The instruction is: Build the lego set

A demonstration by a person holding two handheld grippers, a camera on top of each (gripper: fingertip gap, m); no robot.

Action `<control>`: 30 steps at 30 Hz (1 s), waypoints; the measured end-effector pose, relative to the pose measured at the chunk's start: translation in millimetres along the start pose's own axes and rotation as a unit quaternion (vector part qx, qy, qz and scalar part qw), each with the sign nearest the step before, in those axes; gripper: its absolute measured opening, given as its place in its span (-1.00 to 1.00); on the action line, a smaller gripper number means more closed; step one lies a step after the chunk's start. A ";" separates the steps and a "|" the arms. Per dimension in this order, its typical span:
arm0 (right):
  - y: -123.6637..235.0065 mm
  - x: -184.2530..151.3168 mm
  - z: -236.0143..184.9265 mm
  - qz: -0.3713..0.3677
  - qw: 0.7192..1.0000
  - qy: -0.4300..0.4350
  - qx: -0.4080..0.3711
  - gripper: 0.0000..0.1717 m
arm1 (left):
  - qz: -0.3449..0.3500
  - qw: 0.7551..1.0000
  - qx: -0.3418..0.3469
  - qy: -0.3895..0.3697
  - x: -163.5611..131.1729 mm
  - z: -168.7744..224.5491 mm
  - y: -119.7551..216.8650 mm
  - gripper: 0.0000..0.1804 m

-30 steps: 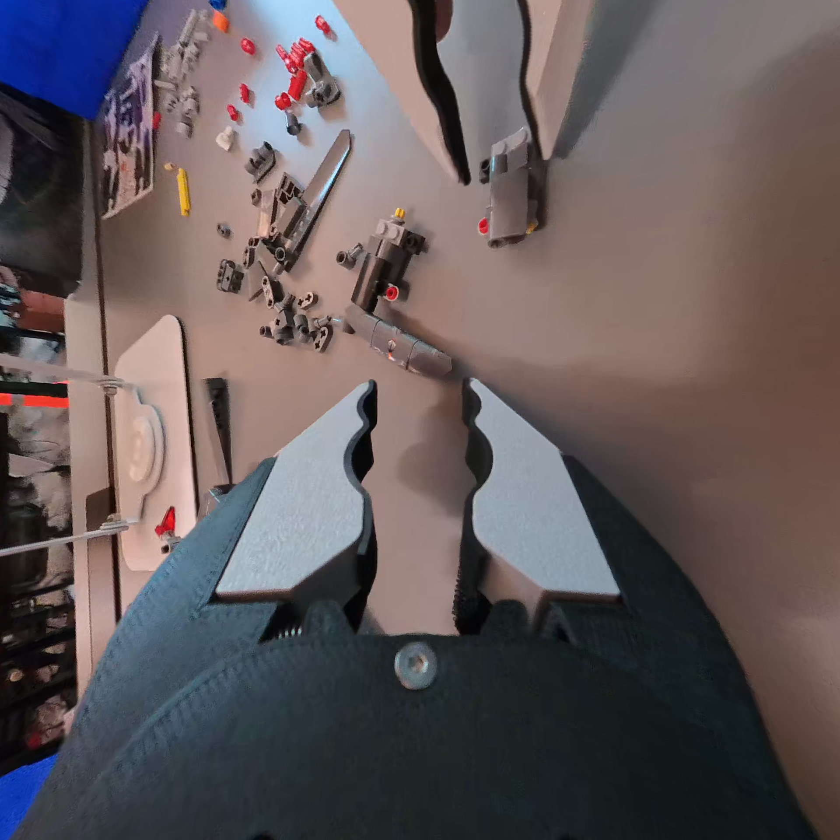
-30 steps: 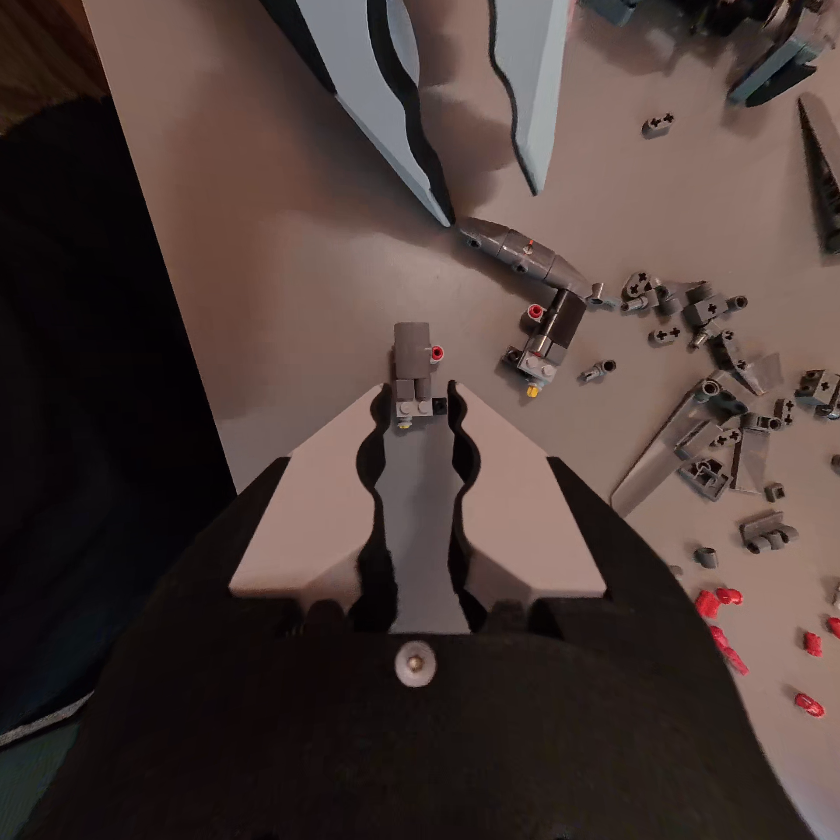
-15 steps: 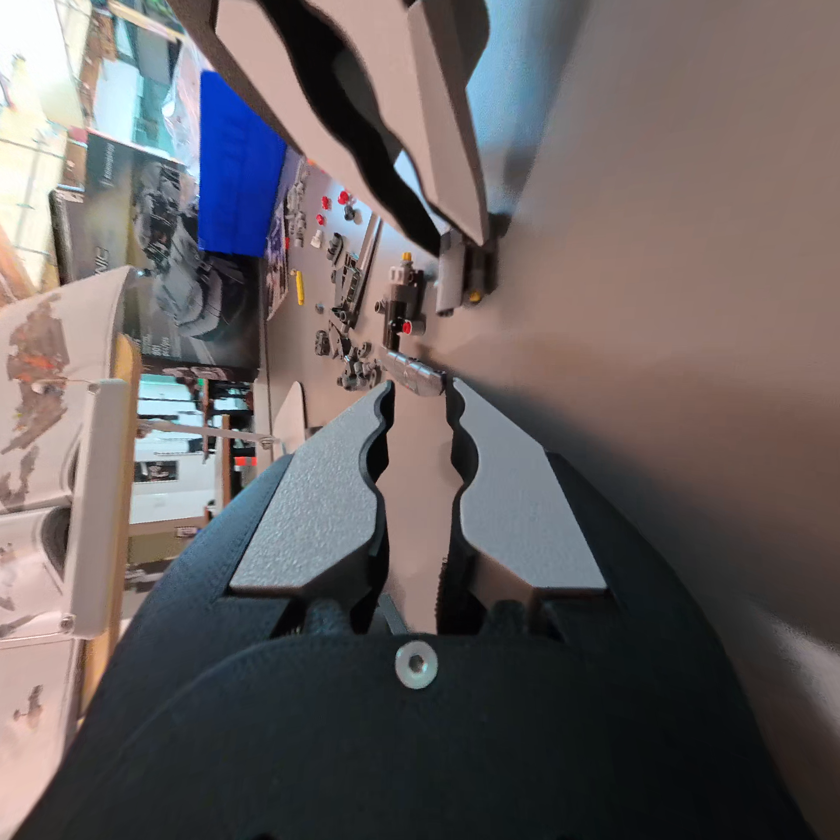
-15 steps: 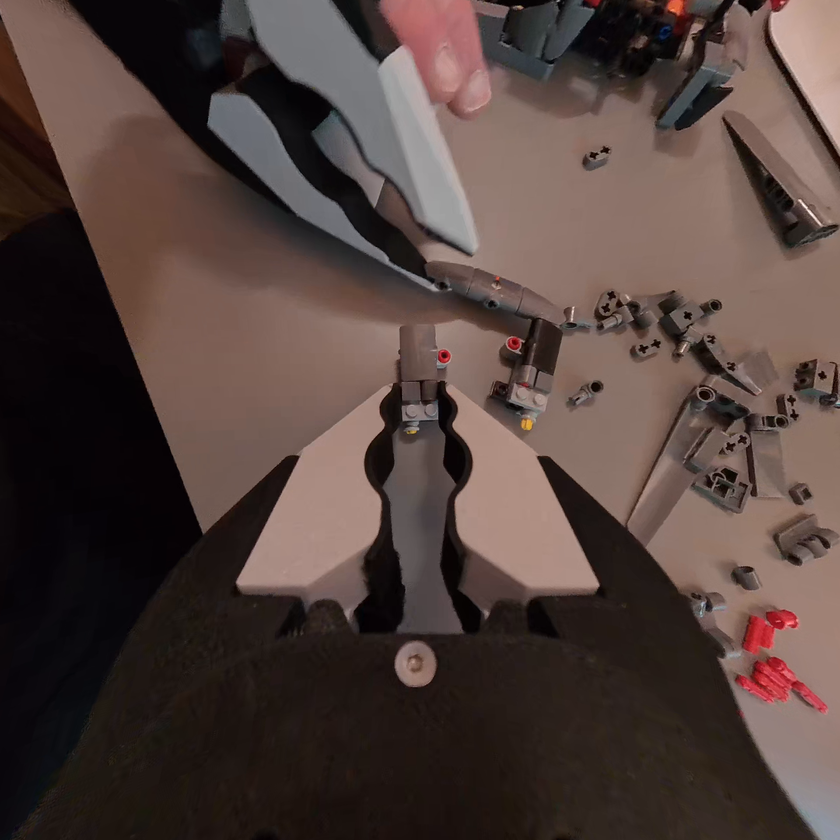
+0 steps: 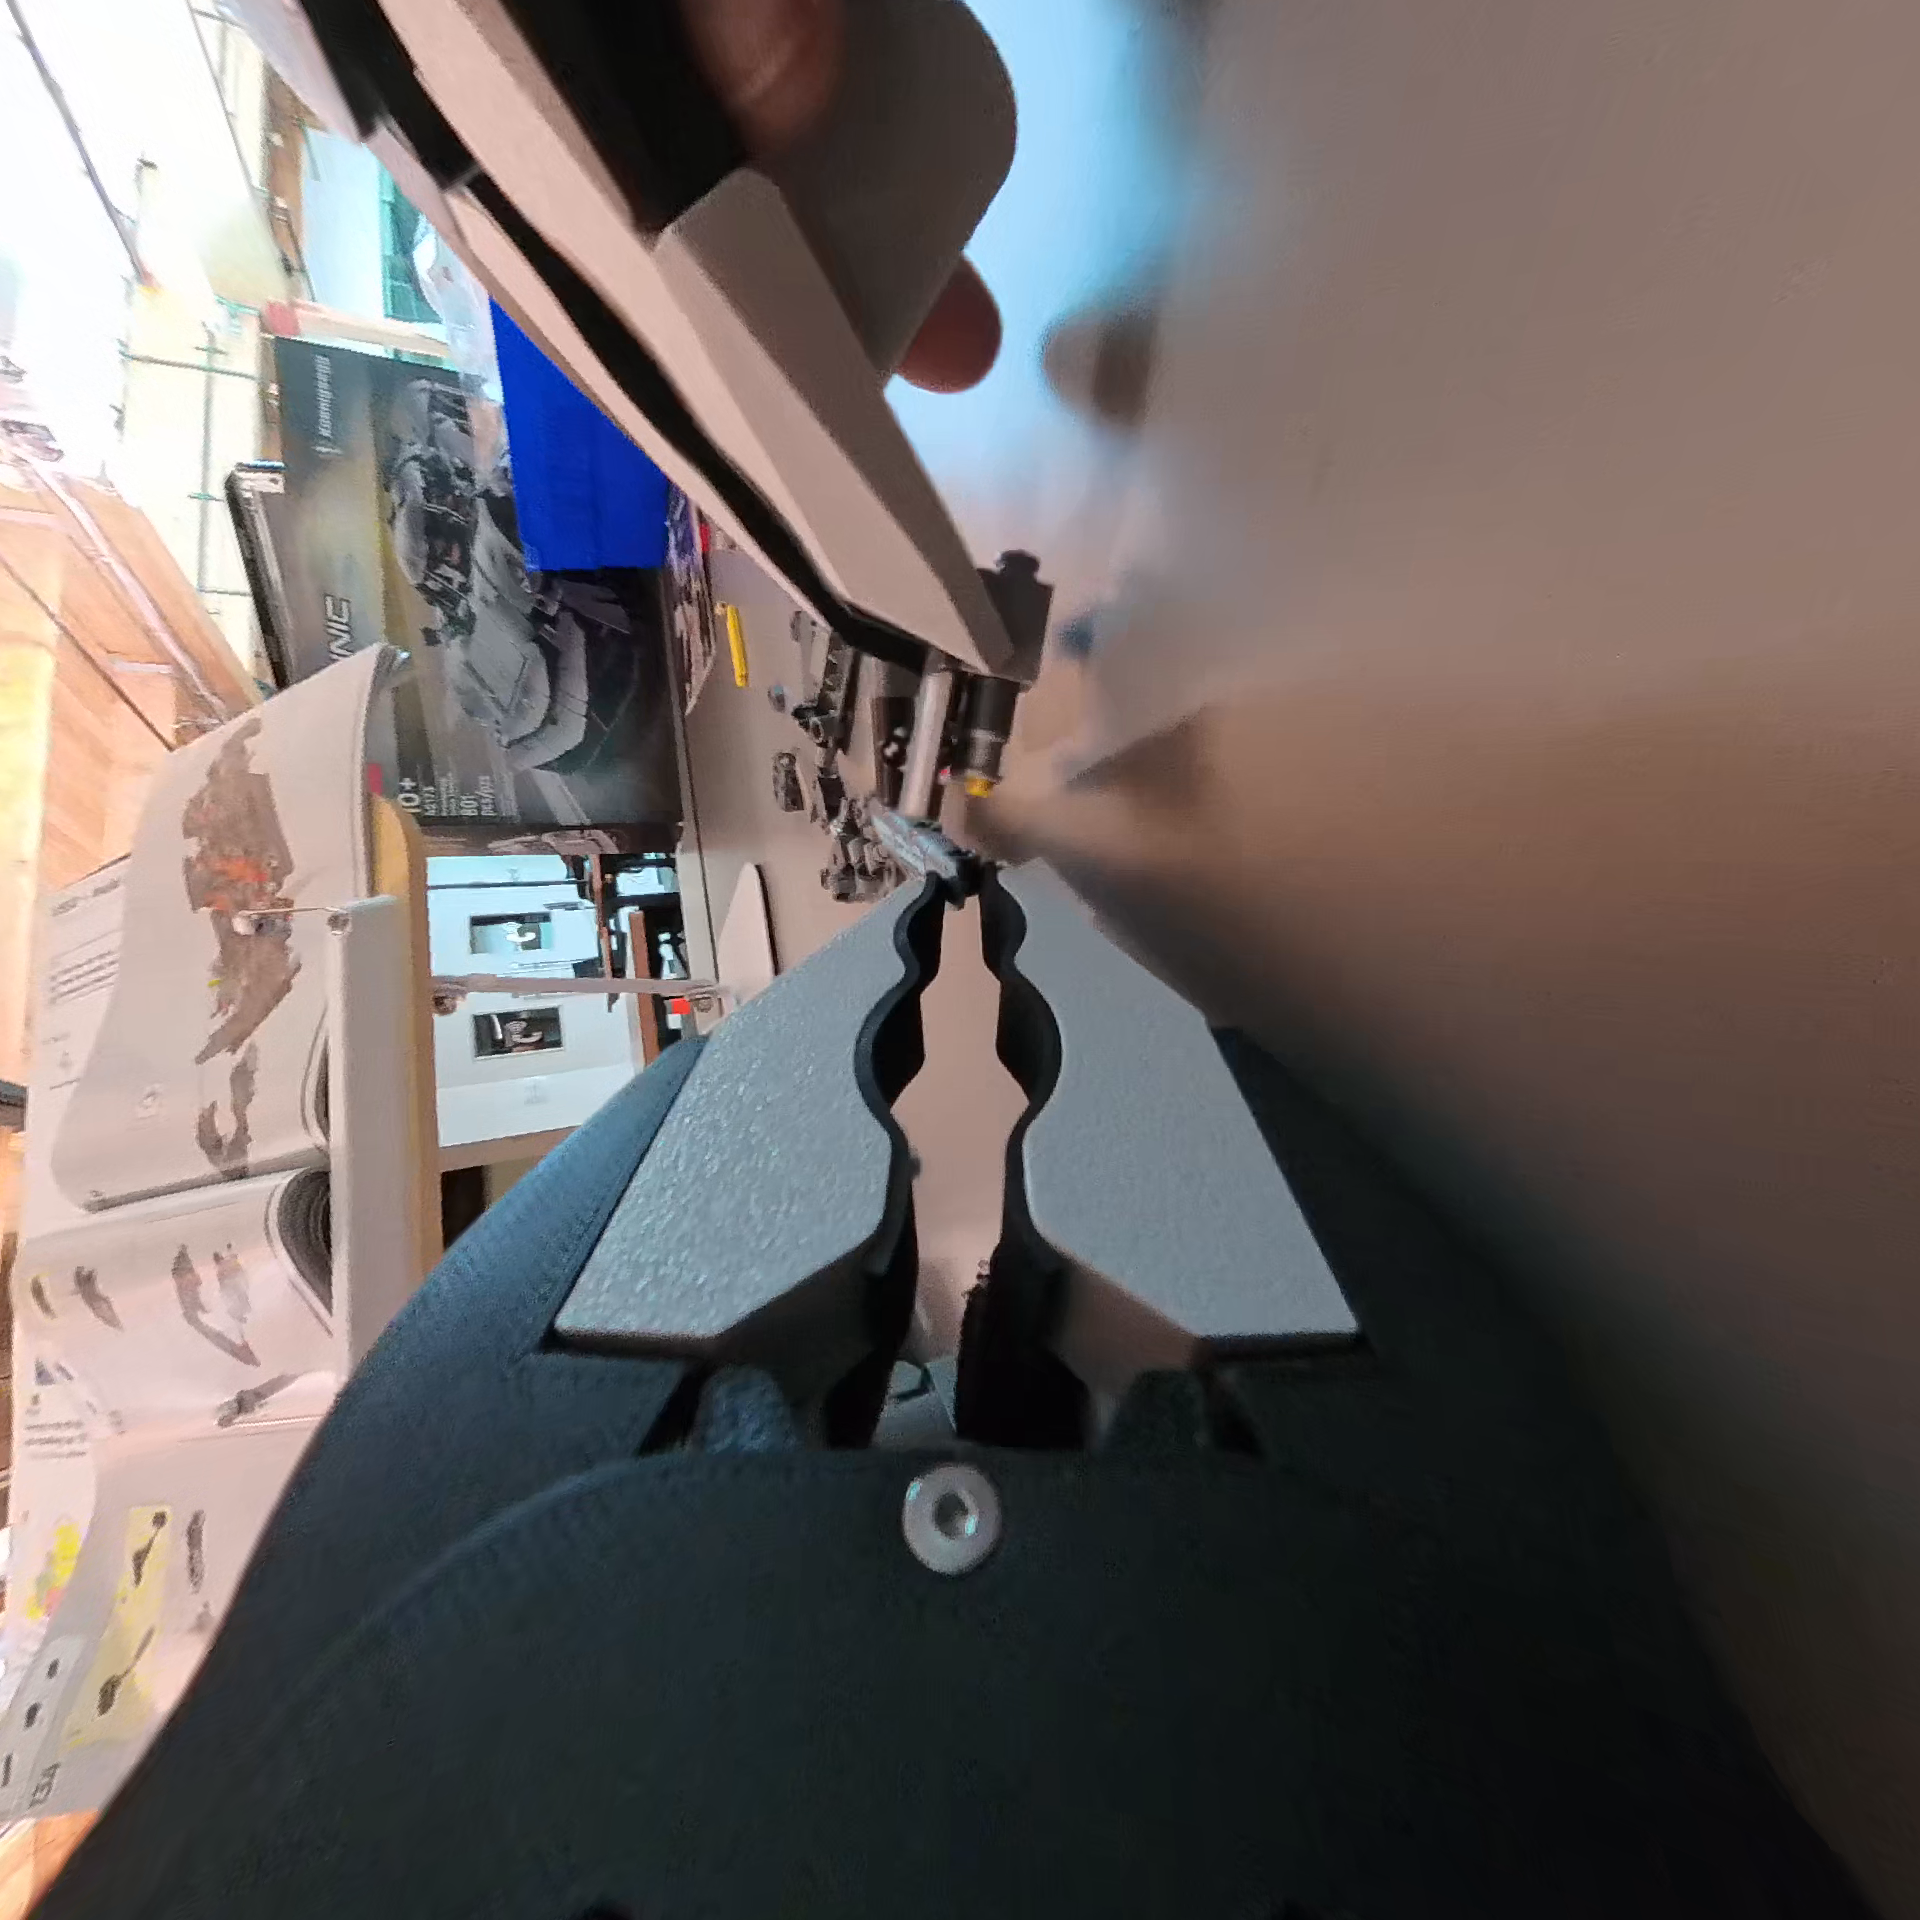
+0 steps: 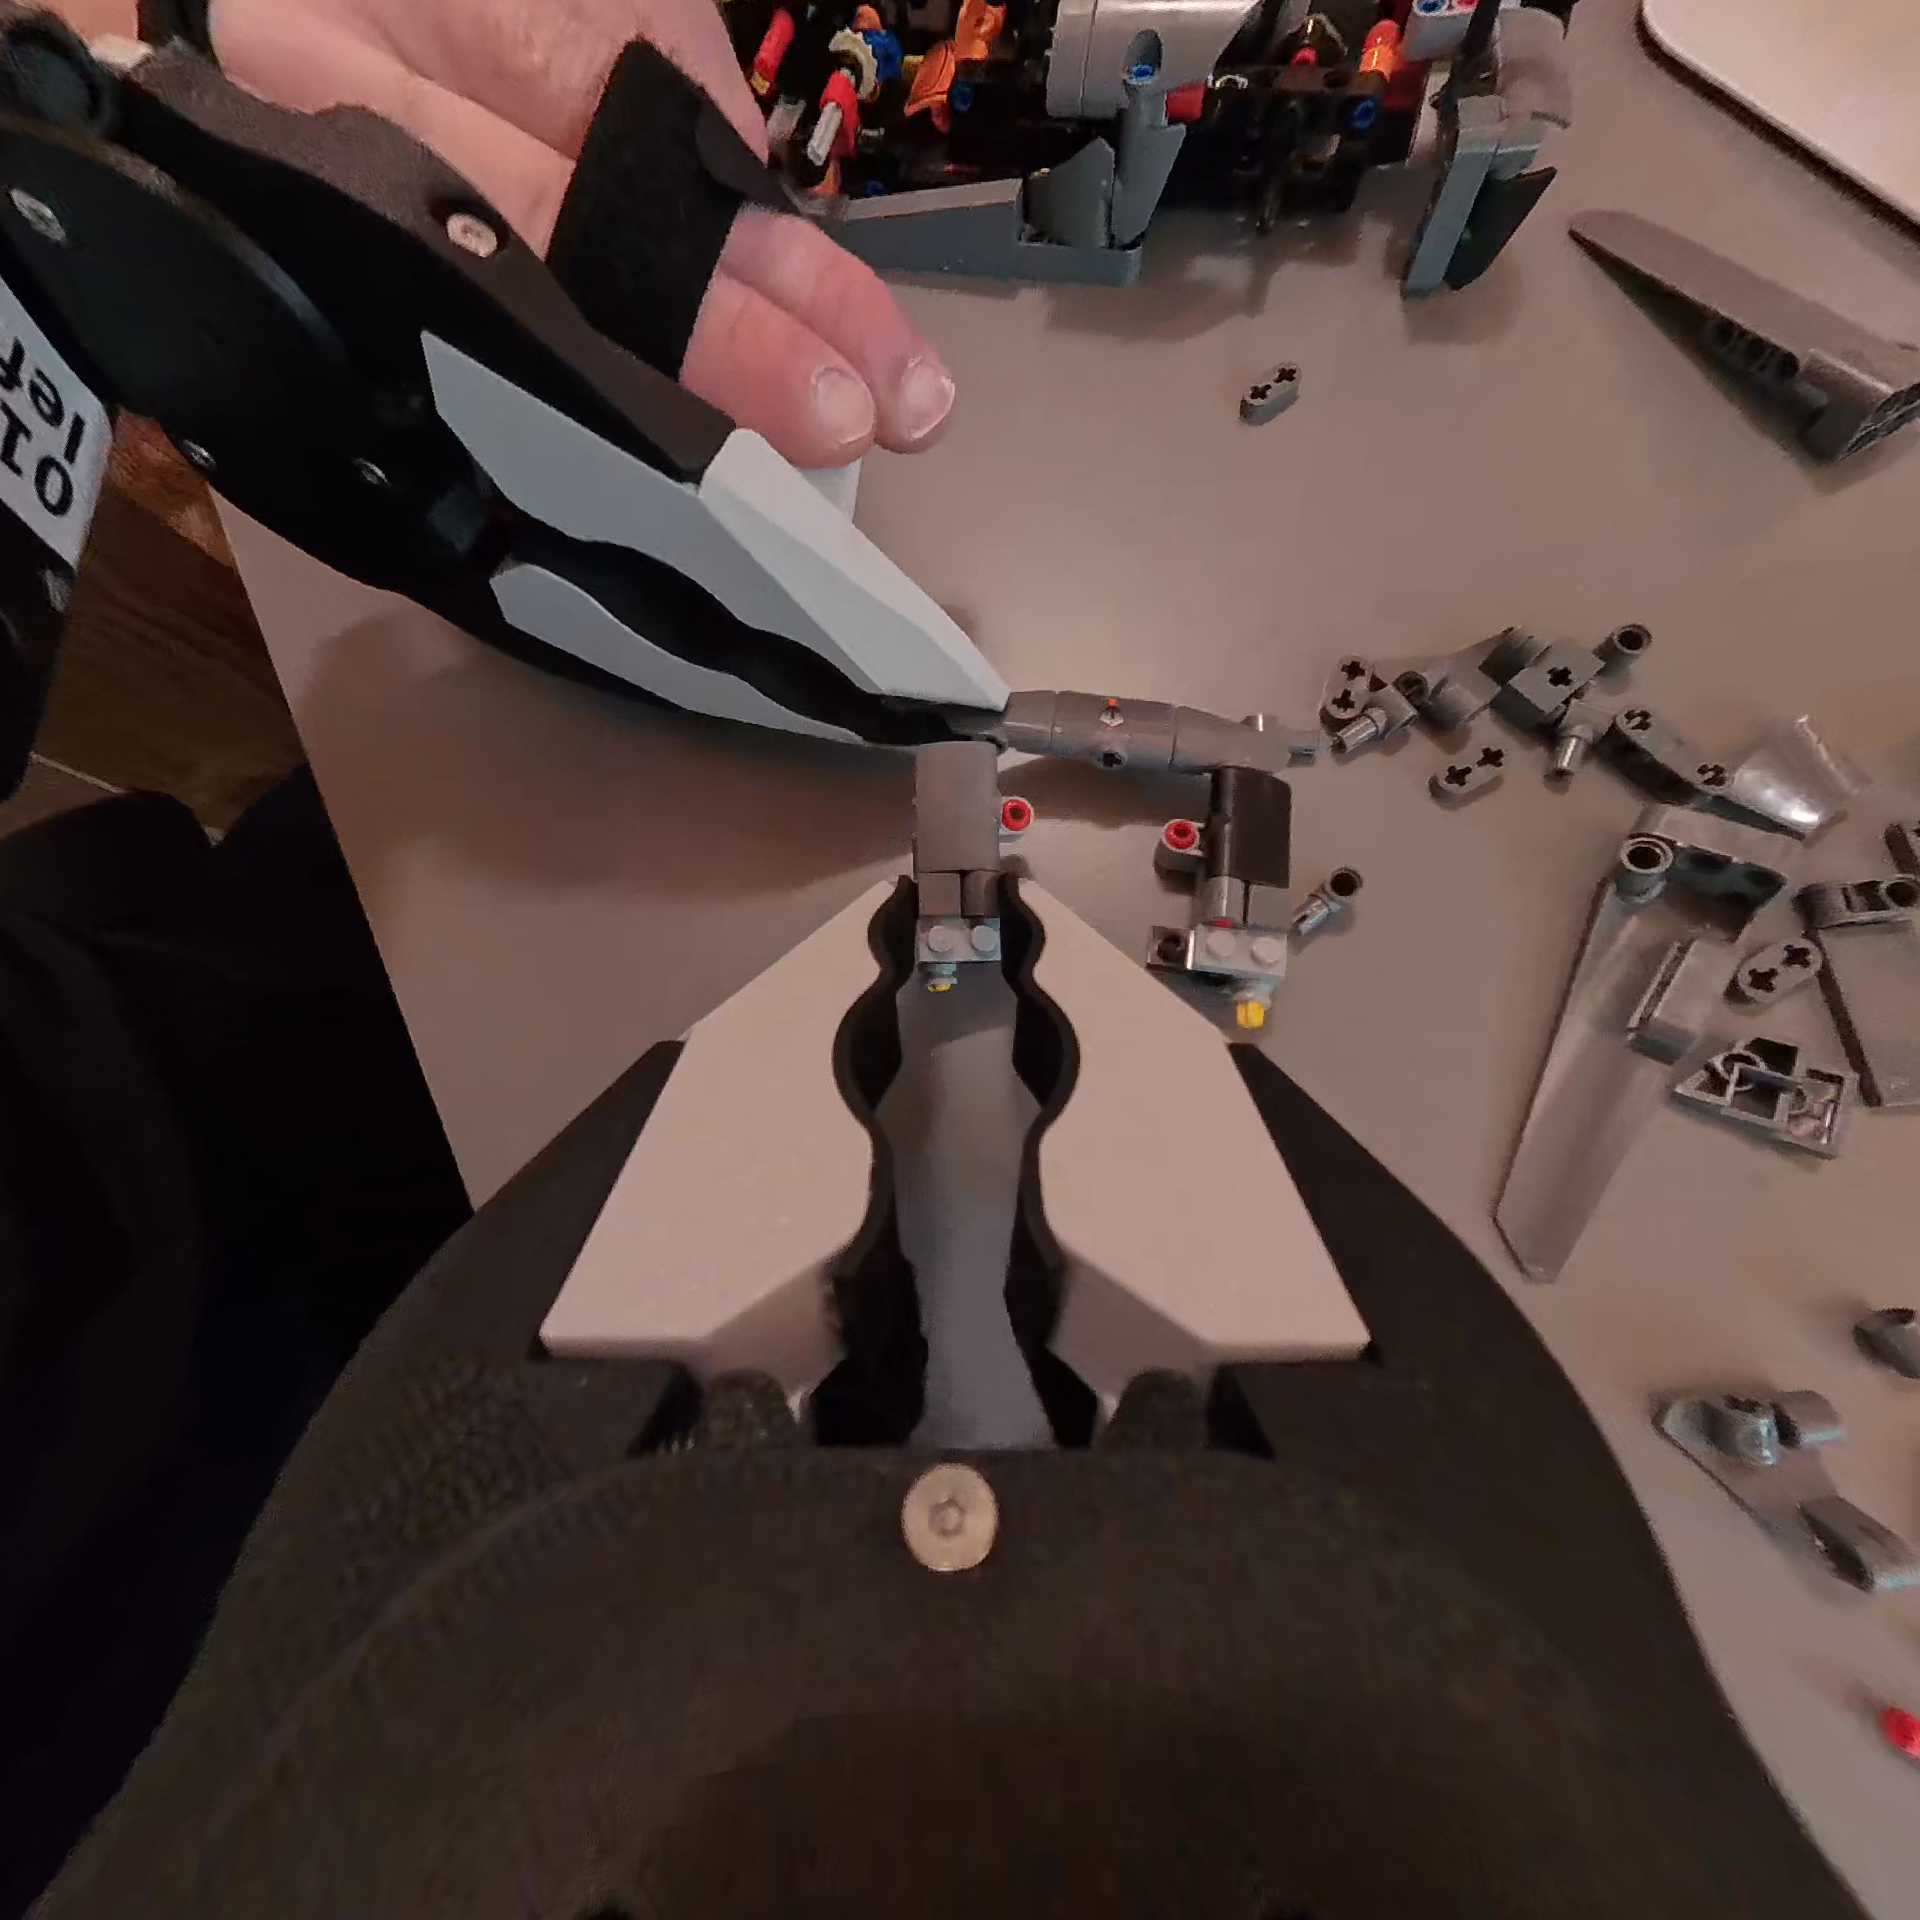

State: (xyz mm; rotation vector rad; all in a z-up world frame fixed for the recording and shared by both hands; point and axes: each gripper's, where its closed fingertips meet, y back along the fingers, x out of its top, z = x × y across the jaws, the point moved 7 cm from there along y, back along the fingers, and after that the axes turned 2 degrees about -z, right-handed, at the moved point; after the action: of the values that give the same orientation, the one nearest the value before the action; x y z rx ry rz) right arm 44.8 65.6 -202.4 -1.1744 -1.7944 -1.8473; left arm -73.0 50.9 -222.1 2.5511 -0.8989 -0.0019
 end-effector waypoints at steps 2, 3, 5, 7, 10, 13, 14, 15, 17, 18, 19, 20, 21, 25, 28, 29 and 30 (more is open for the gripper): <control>-0.1 -1.3 2.5 -0.002 1.000 -0.010 0.003 -0.85 | -0.002 1.000 -0.002 0.001 1.9 0.1 0.1 -0.95; -0.2 -1.9 3.5 -0.002 1.000 -0.014 0.006 -0.85 | 0.001 1.000 0.001 -0.003 3.5 0.1 0.8 -0.95; -0.4 -3.2 5.6 -0.001 1.000 -0.024 0.010 -0.85 | -0.001 1.000 -0.002 -0.010 5.4 1.8 0.9 -0.95; -0.3 -2.8 6.7 0.002 0.999 -0.031 0.010 -0.85 | -0.001 1.000 -0.003 -0.017 7.4 3.2 0.7 -0.95; -2.1 -2.3 6.5 -0.009 1.000 -0.028 -0.001 -0.85 | 0.001 1.000 -0.004 -0.026 11.0 5.3 0.3 -0.95; -4.0 -1.4 6.0 -0.020 0.999 -0.025 -0.012 -0.85 | -0.008 0.999 -0.002 -0.036 11.3 5.8 -0.7 -0.95; -4.3 -1.1 5.8 -0.022 0.999 -0.024 -0.014 -0.85 | -0.009 0.999 -0.003 -0.041 11.2 6.4 -0.8 -0.95; -4.4 -0.9 5.8 -0.024 0.999 -0.025 -0.014 -0.85 | -0.011 0.999 -0.002 -0.044 11.2 6.8 -0.9 -0.95; -4.5 -0.5 5.7 -0.028 0.999 -0.025 -0.017 -0.85 | -0.015 0.999 0.000 -0.050 11.5 7.3 -1.0 -0.95; -4.5 -0.1 5.5 -0.030 0.999 -0.024 -0.020 -0.85 | -0.017 0.998 0.002 -0.056 11.6 7.6 -1.2 -0.95; -4.5 0.2 5.1 -0.034 0.999 -0.023 -0.022 -0.85 | -0.019 0.998 0.005 -0.063 11.8 8.0 -1.3 -0.95; -4.6 0.7 4.6 -0.038 0.999 -0.021 -0.026 -0.85 | -0.022 0.997 0.007 -0.069 12.2 8.4 -1.4 -0.95; -4.8 1.3 4.1 -0.043 0.998 -0.019 -0.030 -0.85 | -0.025 0.997 0.010 -0.078 12.7 9.0 -1.4 -0.95; -5.5 4.1 2.5 -0.065 0.997 -0.009 -0.042 -0.85 | -0.037 0.995 0.014 -0.095 14.0 10.5 -1.9 -0.96; -6.1 5.6 1.9 -0.073 0.996 -0.009 -0.049 -0.85 | -0.046 0.993 0.017 -0.106 14.4 10.6 -2.2 -0.96; -6.2 6.0 1.6 -0.075 0.996 -0.009 -0.052 -0.85 | -0.050 0.992 0.019 -0.111 14.6 10.6 -2.4 -0.96; -6.3 6.1 1.5 -0.075 0.996 -0.011 -0.054 -0.85 | -0.052 0.992 0.019 -0.113 15.0 10.7 -2.6 -0.96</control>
State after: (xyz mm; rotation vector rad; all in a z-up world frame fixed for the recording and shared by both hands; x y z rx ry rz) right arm 37.0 69.9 -202.5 -1.1272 -1.8627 -2.0462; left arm -61.2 39.5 -230.7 2.6695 -0.8510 -0.3128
